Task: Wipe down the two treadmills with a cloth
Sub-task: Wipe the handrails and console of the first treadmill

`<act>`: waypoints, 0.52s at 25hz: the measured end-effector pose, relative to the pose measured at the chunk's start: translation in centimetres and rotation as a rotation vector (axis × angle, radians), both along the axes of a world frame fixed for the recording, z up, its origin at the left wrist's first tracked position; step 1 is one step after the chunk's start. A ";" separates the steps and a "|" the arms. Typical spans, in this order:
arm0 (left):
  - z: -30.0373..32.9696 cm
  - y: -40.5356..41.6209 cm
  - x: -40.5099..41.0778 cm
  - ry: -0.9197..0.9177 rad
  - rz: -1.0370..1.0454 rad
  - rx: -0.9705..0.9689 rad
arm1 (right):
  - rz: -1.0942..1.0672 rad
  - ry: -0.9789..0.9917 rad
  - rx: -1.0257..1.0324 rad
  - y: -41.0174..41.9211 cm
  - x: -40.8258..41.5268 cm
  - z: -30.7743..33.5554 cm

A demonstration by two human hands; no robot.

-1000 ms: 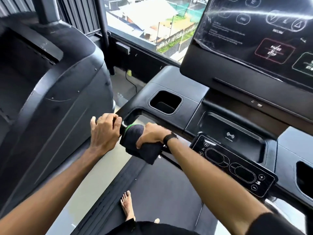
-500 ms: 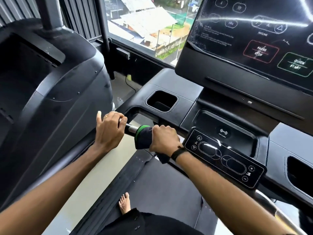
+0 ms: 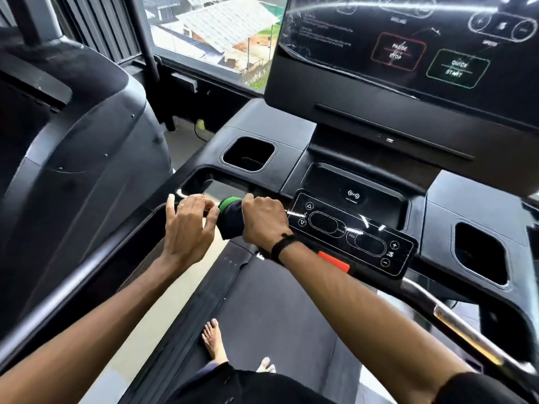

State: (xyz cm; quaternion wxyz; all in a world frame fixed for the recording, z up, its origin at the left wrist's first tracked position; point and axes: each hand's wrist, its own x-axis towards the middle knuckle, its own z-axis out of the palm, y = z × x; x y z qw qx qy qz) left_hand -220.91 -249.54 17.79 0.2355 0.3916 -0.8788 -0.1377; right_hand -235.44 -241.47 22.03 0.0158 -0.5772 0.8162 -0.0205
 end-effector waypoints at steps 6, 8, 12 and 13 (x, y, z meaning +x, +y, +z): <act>0.5 0.7 0.5 -0.005 -0.063 -0.030 | -0.024 -0.010 -0.036 0.4 0.4 -0.6; 0.9 0.4 0.0 0.038 -0.083 -0.025 | -0.010 0.103 -0.068 1.1 0.8 -1.0; 1.3 -0.7 -1.6 0.121 -0.149 -0.002 | 0.055 0.250 -0.133 3.3 2.5 -2.8; 1.4 -1.1 -2.1 0.141 -0.177 0.002 | 0.046 0.231 -0.156 3.8 3.0 -3.1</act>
